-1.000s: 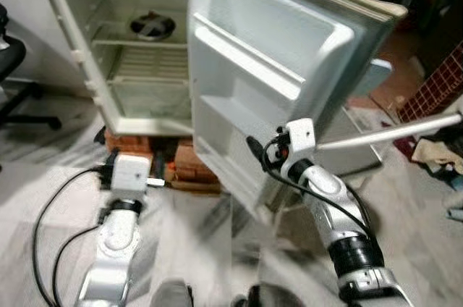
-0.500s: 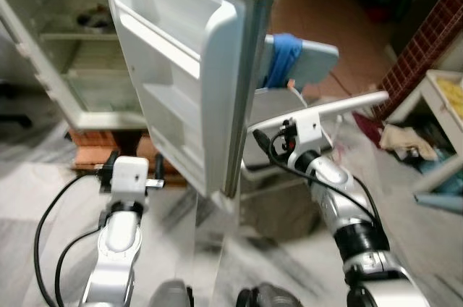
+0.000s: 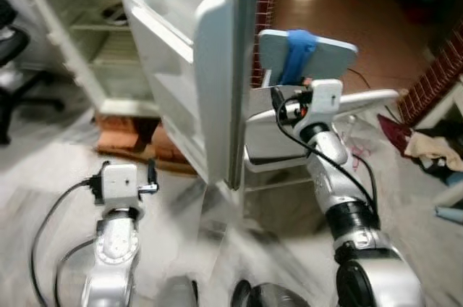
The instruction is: Restocking fridge
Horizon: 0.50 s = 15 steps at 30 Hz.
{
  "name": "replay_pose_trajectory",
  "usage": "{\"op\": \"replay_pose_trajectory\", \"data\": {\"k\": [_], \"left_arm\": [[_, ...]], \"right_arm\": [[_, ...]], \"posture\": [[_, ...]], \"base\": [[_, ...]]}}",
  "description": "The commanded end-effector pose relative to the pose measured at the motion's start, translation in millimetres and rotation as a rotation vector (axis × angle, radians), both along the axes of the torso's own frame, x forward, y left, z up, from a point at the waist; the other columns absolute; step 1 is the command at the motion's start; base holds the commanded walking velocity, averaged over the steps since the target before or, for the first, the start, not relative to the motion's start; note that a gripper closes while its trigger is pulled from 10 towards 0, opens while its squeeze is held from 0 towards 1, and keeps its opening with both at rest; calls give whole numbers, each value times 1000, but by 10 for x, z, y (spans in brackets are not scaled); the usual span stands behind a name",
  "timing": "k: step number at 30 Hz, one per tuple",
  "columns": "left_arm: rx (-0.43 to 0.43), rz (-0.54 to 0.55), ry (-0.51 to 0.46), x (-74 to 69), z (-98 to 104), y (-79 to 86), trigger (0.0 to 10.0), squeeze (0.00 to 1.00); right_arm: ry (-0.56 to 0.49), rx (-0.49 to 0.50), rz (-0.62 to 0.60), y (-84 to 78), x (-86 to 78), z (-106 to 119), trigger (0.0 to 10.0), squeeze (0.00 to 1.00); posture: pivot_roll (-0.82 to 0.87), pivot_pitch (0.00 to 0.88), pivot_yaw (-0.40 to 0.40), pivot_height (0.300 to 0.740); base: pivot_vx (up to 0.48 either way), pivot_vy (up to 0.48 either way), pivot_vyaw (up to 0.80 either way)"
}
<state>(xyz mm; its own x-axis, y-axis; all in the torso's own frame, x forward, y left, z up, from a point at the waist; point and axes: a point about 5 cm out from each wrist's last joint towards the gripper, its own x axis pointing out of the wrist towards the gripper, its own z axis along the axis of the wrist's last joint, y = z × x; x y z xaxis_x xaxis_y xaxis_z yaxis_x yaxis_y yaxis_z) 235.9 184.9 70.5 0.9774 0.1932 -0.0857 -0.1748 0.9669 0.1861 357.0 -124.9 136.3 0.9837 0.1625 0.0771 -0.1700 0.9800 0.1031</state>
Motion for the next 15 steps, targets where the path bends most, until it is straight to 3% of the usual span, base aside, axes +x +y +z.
{"op": "replay_pose_trajectory", "data": {"k": [1,3,9,15], "left_arm": [[2,-8,-3,-9,1,4,10000,0],[-9,-6,-4,-18,-2,10,10000,0],[-17,4,-4,-60,-5,20,10000,0],[-23,5,-10,-126,10,28,10000,0]], "right_arm": [[-27,-6,-53,-69,2,45,10000,0],[-31,-14,-75,-109,-13,34,10000,0],[-15,-23,-125,-283,-166,-92,10000,0],[8,-81,-134,-380,-471,-261,10000,0]], "posture": [[167,77,-33,740],[166,76,-34,740],[157,76,-34,740],[144,78,-32,740]], "base": [[0,0,781],[0,0,756],[0,0,0],[0,0,0]]}}
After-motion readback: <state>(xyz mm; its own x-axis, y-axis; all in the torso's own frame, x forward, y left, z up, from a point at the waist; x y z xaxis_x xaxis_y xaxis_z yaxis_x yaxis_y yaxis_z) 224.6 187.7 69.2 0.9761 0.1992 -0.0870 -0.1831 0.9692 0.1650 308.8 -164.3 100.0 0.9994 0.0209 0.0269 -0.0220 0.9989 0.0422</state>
